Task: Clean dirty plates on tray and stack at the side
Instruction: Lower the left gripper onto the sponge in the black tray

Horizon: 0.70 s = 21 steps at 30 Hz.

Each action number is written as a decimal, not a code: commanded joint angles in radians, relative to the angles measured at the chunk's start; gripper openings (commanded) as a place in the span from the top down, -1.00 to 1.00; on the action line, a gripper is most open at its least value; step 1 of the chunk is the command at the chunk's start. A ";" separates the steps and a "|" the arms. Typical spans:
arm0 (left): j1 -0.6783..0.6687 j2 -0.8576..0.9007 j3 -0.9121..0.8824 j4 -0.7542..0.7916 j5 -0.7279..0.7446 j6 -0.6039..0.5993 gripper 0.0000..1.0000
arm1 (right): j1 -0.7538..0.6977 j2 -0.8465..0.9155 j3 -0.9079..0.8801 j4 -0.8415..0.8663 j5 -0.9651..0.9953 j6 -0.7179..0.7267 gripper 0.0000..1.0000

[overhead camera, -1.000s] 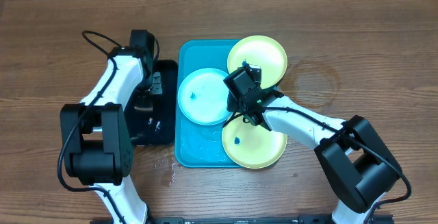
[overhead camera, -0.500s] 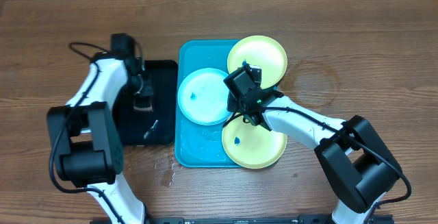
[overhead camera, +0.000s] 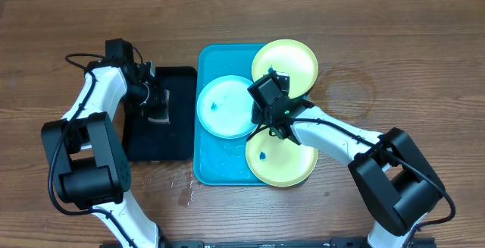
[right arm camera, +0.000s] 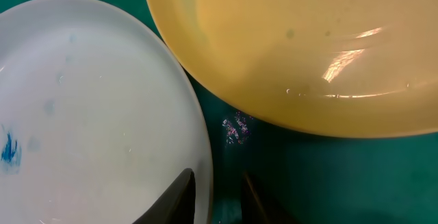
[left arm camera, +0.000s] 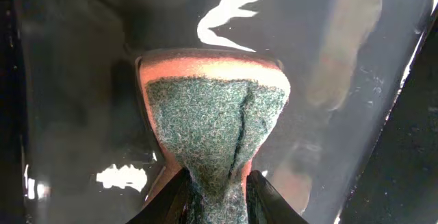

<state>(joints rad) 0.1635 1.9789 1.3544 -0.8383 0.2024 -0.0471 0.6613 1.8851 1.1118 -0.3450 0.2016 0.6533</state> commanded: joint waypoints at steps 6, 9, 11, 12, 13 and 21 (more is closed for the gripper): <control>-0.014 -0.005 0.004 0.006 -0.007 0.026 0.59 | 0.000 0.007 0.001 0.003 0.015 -0.006 0.50; -0.027 -0.005 0.004 0.014 -0.013 0.026 0.46 | 0.000 0.007 0.001 0.004 0.015 -0.006 0.49; -0.034 -0.005 0.004 0.018 -0.032 0.026 0.42 | 0.000 0.007 0.001 0.003 0.015 -0.006 0.49; -0.037 -0.005 0.004 0.020 -0.039 0.026 0.42 | 0.000 0.007 0.001 0.003 0.015 -0.006 0.49; -0.041 -0.005 0.004 0.021 -0.044 0.025 0.43 | 0.000 0.007 0.001 0.003 0.015 -0.006 0.49; -0.053 -0.005 0.013 0.007 -0.108 0.021 0.43 | 0.000 0.007 0.001 0.003 0.015 -0.006 0.48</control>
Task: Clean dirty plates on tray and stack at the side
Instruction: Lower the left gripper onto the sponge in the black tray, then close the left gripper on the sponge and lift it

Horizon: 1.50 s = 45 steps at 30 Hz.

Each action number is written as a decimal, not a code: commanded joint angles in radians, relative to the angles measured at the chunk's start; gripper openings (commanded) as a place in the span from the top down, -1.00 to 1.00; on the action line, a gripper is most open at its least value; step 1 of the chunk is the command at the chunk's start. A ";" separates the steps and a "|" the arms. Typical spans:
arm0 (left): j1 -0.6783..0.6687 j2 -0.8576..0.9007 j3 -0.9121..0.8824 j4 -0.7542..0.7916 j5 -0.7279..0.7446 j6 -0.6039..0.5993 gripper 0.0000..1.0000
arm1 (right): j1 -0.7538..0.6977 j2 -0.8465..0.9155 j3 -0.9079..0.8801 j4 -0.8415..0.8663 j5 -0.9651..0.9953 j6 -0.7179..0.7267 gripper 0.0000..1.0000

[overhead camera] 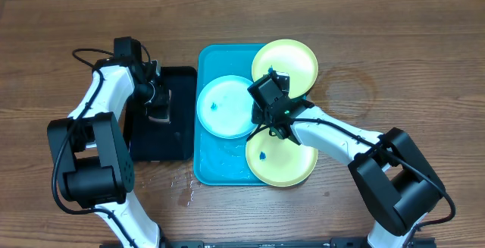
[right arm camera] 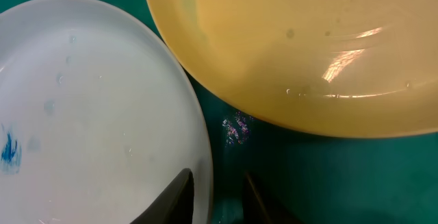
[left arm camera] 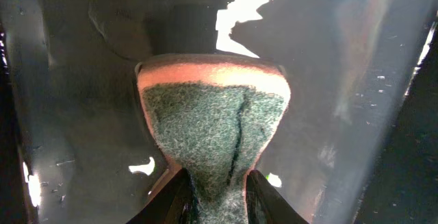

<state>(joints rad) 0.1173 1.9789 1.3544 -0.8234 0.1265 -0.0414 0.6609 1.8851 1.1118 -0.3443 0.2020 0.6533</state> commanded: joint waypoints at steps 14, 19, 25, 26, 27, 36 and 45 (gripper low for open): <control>-0.007 -0.005 0.087 -0.092 -0.031 0.013 0.39 | 0.000 0.007 0.001 0.003 0.014 -0.006 0.40; -0.009 -0.004 0.071 -0.081 -0.030 0.013 0.48 | 0.000 0.007 0.001 0.003 0.015 -0.006 0.39; -0.019 -0.004 0.063 -0.080 -0.034 0.020 0.46 | 0.000 0.007 0.001 0.002 0.015 -0.006 0.38; -0.022 -0.004 0.060 -0.079 -0.034 0.020 0.46 | -0.001 0.007 0.001 0.002 0.015 -0.006 0.38; -0.025 -0.004 0.056 -0.078 -0.040 0.020 0.45 | -0.002 0.007 0.001 0.002 0.015 -0.006 0.38; -0.044 -0.004 0.011 -0.032 -0.123 0.019 0.46 | -0.001 0.007 0.001 -0.002 0.014 -0.006 0.38; -0.044 -0.004 0.006 -0.037 -0.122 0.015 0.46 | -0.001 0.007 0.001 -0.001 0.014 -0.006 0.38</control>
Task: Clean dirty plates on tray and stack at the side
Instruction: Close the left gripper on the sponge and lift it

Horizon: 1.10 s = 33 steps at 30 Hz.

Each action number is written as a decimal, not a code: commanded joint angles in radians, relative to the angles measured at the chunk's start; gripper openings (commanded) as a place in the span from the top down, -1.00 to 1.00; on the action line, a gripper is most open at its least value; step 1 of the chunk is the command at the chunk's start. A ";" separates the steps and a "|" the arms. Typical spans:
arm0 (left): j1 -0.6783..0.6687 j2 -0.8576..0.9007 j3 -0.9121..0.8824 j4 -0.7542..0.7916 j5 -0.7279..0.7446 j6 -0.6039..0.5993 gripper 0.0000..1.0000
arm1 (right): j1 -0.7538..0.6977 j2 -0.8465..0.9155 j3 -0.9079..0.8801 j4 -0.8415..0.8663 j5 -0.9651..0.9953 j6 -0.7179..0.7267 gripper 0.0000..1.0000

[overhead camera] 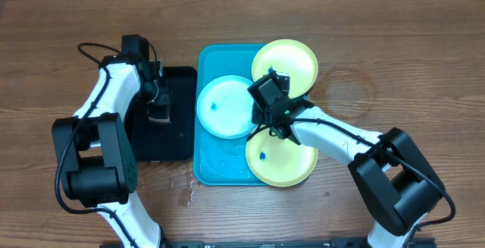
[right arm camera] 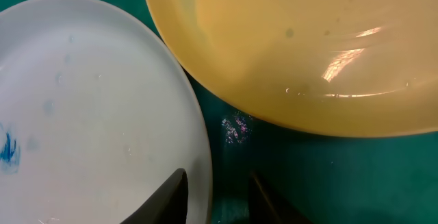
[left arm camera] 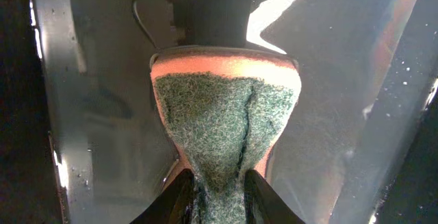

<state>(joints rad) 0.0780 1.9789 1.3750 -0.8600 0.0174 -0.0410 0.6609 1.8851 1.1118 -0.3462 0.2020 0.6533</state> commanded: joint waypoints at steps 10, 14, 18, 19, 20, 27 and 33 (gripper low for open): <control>-0.008 -0.004 -0.026 0.007 0.009 0.015 0.91 | -0.001 0.007 0.001 0.000 0.014 -0.006 0.27; -0.008 -0.006 -0.014 0.005 0.009 0.015 0.92 | -0.001 0.007 0.001 0.000 0.014 -0.006 0.24; -0.005 -0.025 0.047 -0.056 0.009 0.009 0.92 | -0.001 0.007 0.001 0.000 0.014 -0.006 -0.12; -0.005 -0.036 0.061 -0.067 0.010 0.004 0.92 | -0.001 0.007 0.001 0.001 0.014 -0.006 -0.18; -0.005 -0.052 0.071 -0.075 0.009 -0.006 0.92 | -0.001 0.007 0.001 0.001 0.014 -0.006 -0.20; -0.011 -0.212 0.079 -0.080 0.010 -0.043 0.92 | -0.001 0.007 0.001 0.005 -0.002 -0.006 0.08; -0.029 -0.259 0.079 -0.124 0.010 -0.063 0.92 | -0.001 0.007 0.001 0.003 -0.002 -0.006 0.26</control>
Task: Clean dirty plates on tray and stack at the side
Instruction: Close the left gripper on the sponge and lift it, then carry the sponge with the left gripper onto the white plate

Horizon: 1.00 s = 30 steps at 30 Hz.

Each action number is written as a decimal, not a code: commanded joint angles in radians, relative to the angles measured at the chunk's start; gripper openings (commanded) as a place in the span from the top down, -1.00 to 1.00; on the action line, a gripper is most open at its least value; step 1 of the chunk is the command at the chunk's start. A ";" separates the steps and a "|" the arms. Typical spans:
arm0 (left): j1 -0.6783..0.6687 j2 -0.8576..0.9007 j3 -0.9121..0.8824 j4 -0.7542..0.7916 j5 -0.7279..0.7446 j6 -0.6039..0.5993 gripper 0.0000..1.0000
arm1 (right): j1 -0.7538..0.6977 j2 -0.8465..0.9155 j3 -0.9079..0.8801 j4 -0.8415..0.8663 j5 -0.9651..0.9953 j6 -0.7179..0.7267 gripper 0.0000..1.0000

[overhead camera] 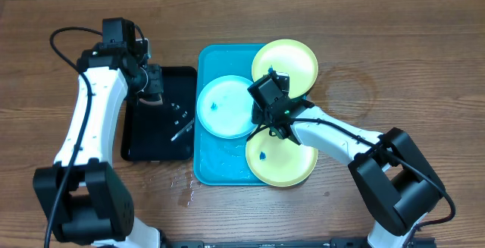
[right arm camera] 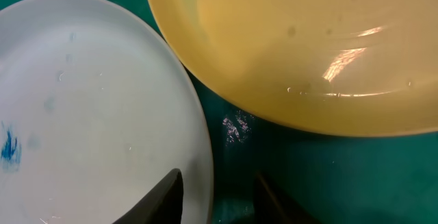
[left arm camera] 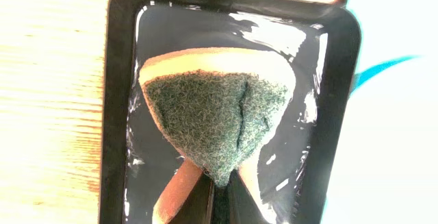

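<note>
My left gripper (left arm camera: 219,195) is shut on a green-and-orange sponge (left arm camera: 217,107), held well above the wet black tray (left arm camera: 118,80). On the teal tray (overhead camera: 208,168) lie a white plate (overhead camera: 223,108) with a blue smear, a yellow plate (overhead camera: 286,61) at the back and another yellow plate (overhead camera: 284,161) at the front with a blue spot. My right gripper (right arm camera: 219,198) is open low at the white plate's (right arm camera: 89,107) right rim. One finger is over the plate and the other over the tray floor (right arm camera: 321,176).
The black tray (overhead camera: 155,138) holds water and stands left of the teal tray. Water drops lie on the wood table (overhead camera: 186,191) in front of both trays. The back yellow plate (right arm camera: 294,46) overhangs close to my right gripper.
My left gripper has risen with the sponge from down in the black tray's water to high above it. My right gripper's jaws stand slightly wider at the same spot.
At all three earlier moments my left gripper held the sponge low in the black tray's water, each time a little farther toward its back end. Now the sponge hangs above the tray. My right gripper stayed at the white plate's rim throughout.
</note>
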<state>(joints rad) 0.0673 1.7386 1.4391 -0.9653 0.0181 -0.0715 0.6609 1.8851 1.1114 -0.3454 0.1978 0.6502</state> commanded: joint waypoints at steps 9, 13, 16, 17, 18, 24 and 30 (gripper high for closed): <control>-0.077 -0.013 0.014 -0.039 -0.020 -0.034 0.92 | -0.001 0.007 0.001 -0.004 -0.032 0.001 0.30; -0.102 -0.011 0.014 -0.037 -0.052 -0.034 0.92 | -0.001 0.008 0.001 -0.007 -0.046 0.001 0.48; -0.114 -0.011 0.014 -0.038 -0.051 -0.034 0.92 | -0.001 0.008 0.001 -0.009 -0.046 0.001 0.59; -0.118 -0.011 0.013 -0.038 -0.051 -0.034 0.91 | -0.001 0.008 0.001 -0.012 -0.045 0.002 0.60; -0.121 -0.010 0.013 -0.038 -0.051 -0.034 0.92 | -0.001 0.009 0.001 -0.013 -0.045 0.002 0.62; -0.140 -0.011 0.011 -0.038 -0.051 -0.034 0.91 | -0.002 0.009 0.001 -0.014 -0.040 0.006 0.73; -0.142 -0.010 0.009 -0.031 -0.052 -0.033 0.91 | -0.018 0.009 0.001 -0.016 -0.031 0.009 0.92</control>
<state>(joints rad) -0.0662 1.7252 1.4410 -1.0016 -0.0204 -0.0872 0.6590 1.8851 1.1114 -0.3599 0.1570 0.6540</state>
